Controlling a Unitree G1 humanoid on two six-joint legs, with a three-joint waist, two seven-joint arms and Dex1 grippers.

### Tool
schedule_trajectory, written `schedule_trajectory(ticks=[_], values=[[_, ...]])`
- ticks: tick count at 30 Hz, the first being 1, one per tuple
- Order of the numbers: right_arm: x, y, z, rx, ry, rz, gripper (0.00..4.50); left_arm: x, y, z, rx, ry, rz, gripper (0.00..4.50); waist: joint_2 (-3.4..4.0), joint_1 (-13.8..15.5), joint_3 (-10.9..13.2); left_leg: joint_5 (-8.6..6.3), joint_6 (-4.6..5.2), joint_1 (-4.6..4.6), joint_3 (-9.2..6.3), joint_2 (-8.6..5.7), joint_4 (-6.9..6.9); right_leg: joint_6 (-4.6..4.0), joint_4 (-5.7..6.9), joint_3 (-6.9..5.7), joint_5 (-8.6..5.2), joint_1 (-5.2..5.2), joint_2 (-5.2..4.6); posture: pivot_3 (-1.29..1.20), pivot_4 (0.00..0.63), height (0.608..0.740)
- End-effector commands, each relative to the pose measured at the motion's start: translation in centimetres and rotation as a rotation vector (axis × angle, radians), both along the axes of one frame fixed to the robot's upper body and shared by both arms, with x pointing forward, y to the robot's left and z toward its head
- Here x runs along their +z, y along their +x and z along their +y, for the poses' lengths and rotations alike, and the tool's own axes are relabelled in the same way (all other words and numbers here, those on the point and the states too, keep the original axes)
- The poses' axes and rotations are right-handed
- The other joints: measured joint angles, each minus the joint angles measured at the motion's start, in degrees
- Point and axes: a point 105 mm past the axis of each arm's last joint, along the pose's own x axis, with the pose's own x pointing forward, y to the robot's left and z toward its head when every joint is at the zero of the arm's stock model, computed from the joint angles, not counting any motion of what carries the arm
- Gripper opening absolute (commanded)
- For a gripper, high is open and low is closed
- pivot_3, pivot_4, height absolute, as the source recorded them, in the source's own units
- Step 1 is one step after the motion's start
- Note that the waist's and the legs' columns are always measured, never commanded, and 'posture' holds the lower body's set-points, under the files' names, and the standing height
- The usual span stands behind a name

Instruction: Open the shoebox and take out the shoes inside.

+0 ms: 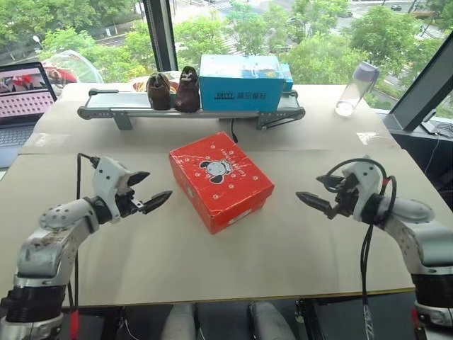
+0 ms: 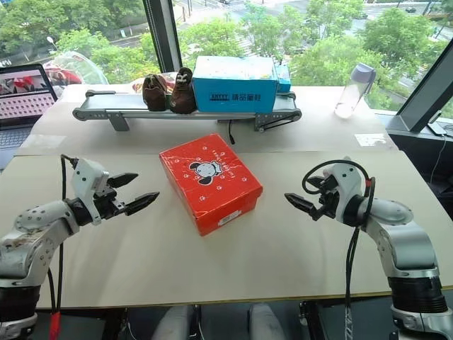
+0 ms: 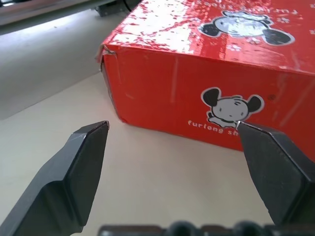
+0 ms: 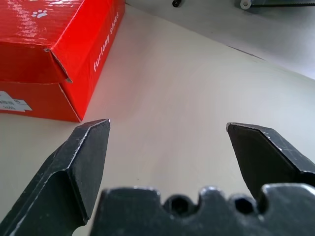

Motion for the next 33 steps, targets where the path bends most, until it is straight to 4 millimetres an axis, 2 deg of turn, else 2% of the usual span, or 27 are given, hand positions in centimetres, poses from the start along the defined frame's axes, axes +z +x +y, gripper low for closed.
schedule_trajectory(ticks=[1, 6, 11, 15, 18, 26, 29, 32, 33], values=[[1.8, 0.4, -1.0, -0.023, -0.026, -0.075, 4.5, 2.1, -0.4, -0.7, -0.066, 0.023, -0.05, 4.45, 0.0, 0.0, 0.0, 0.0, 0.0, 0.0, 0.0, 0.0, 0.0, 0.0, 0.0, -0.01, 0.0, 0.0, 0.0, 0.0, 0.15, 0.74], [1.5, 1.0, -1.1, -0.025, -0.047, -0.087, 4.5, 2.8, -0.4, 0.1, -0.06, 0.047, -0.065, 4.45, 0.0, -0.05, 0.0, 0.0, 0.0, 0.0, 0.0, 0.0, 0.0, 0.01, 0.0, 0.0, 0.0, -0.01, 0.0, 0.0, 0.15, 0.74], [2.5, 1.7, -0.7, -0.003, -0.035, -0.113, 4.5, 2.9, -1.0, 0.8, -0.066, 0.075, -0.054, 4.45, 0.0, -0.18, 0.0, 0.0, 0.01, 0.01, 0.0, 0.0, 0.0, 0.0, 0.03, 0.01, 0.0, -0.02, 0.01, 0.0, 0.15, 0.74], [2.7, 2.5, -0.3, 0.009, -0.028, -0.127, 4.5, 2.7, -0.3, 1.8, 0.004, 0.057, -0.071, 4.45, 0.0, -0.1, 0.0, 0.0, 0.01, 0.0, 0.01, 0.0, 0.03, 0.0, 0.03, 0.01, 0.0, -0.02, 0.01, 0.0, 0.15, 0.74], [2.6, 3.1, -0.3, 0.005, -0.047, -0.138, 3.76, 2.1, -0.2, 1.7, 0.01, 0.073, -0.067, 4.5, 0.0, -0.03, 0.0, 0.0, 0.01, 0.01, 0.0, 0.0, 0.03, 0.0, 0.03, 0.0, 0.0, 0.0, 0.01, 0.0, 0.15, 0.74], [3.1, 3.1, -0.1, 0.04, -0.051, -0.149, 1.04, 1.9, -0.9, 0.4, -0.044, 0.082, -0.05, 4.5, 0.0, 0.06, 0.0, 0.01, 0.01, -0.01, 0.01, 0.0, 0.04, 0.0, 0.05, 0.0, 0.0, -0.01, 0.01, 0.0, 0.15, 0.74], [2.6, 3.1, 0.5, 0.066, -0.052, -0.141, 0.02, 1.6, -0.9, 0.2, -0.069, 0.099, -0.044, 3.71, 0.0, 0.06, 0.0, 0.01, 0.01, 0.0, 0.0, 0.0, 0.04, 0.0, 0.05, 0.0, 0.0, 0.0, 0.01, 0.0, 0.15, 0.74], [1.9, 3.7, 0.7, 0.051, -0.086, -0.145, 0.0, 0.6, -0.3, 0.7, -0.039, 0.155, -0.039, 2.68, 0.0, 0.04, 0.0, 0.01, 0.01, 0.0, 0.01, 0.0, 0.04, 0.0, 0.05, 0.0, 0.0, 0.0, 0.01, 0.0, 0.15, 0.74], [1.7, 4.4, 0.8, 0.018, -0.101, -0.153, 0.0, -0.1, 0.6, 1.0, 0.022, 0.2, -0.048, 2.37, 0.01, -0.04, 0.0, 0.01, 0.01, 0.0, 0.01, 0.0, 0.05, 0.0, 0.06, 0.01, 0.0, 0.0, 0.01, 0.0, 0.15, 0.74]])
